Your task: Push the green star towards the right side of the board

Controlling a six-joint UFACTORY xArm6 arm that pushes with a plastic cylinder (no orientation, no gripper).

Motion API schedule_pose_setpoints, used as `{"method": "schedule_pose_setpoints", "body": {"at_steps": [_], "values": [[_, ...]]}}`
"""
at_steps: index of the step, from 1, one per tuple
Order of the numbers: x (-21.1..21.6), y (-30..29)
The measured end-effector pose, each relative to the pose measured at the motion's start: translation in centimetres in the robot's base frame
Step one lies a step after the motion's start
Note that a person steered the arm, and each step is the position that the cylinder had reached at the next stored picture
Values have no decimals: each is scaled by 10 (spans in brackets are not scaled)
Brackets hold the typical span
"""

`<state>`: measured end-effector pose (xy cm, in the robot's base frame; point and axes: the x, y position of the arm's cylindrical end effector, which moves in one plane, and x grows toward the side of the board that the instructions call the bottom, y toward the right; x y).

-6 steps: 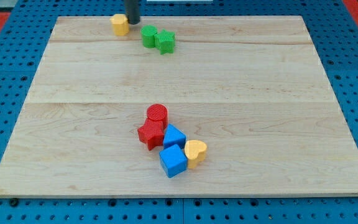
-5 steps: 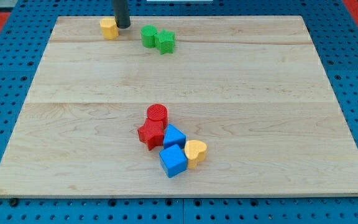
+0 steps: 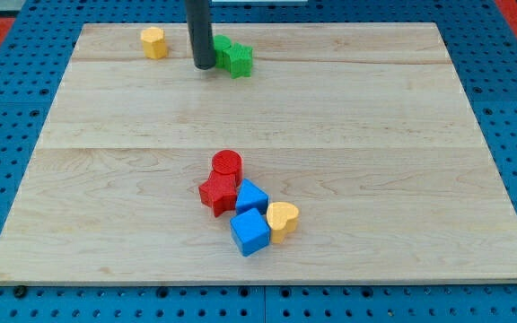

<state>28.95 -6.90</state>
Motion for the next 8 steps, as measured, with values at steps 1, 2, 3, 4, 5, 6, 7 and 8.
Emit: {"method": "schedule_pose_setpoints", "body": {"at_steps": [1, 2, 3, 4, 5, 6, 7, 8], "values": [[-2, 49], [-7, 86], [-13, 116], [-5, 117], [0, 117], [0, 117], [4, 117], [15, 93]]}}
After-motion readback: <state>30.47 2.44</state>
